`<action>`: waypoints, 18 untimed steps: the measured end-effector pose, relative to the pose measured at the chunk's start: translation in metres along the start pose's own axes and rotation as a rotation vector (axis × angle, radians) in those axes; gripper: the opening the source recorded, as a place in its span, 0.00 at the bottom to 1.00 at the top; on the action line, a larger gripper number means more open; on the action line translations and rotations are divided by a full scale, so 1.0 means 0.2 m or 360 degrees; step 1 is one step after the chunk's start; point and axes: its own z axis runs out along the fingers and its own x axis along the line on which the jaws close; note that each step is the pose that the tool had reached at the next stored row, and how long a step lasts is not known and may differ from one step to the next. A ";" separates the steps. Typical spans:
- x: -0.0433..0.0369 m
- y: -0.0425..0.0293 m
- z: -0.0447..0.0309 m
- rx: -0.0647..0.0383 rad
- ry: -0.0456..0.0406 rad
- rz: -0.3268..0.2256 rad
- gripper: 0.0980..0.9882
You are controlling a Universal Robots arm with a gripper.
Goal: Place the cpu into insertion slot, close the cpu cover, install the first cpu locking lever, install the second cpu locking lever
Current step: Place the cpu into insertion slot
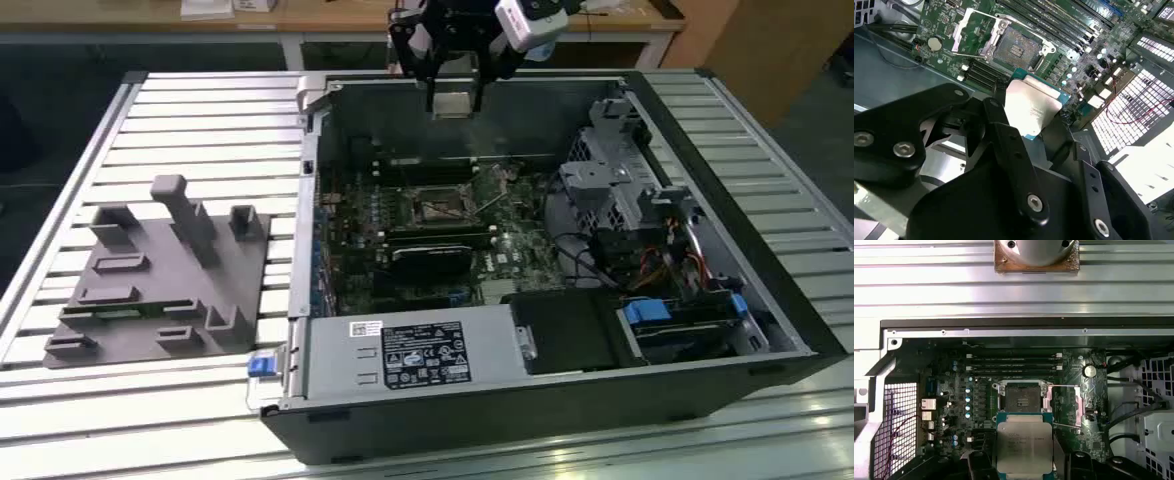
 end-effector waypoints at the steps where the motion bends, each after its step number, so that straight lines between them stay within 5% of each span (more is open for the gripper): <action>1: 0.000 0.000 0.000 0.0000 0.0000 0.0000 0.49; 18: -0.001 -0.004 0.049 0.0000 0.0000 0.0000 0.49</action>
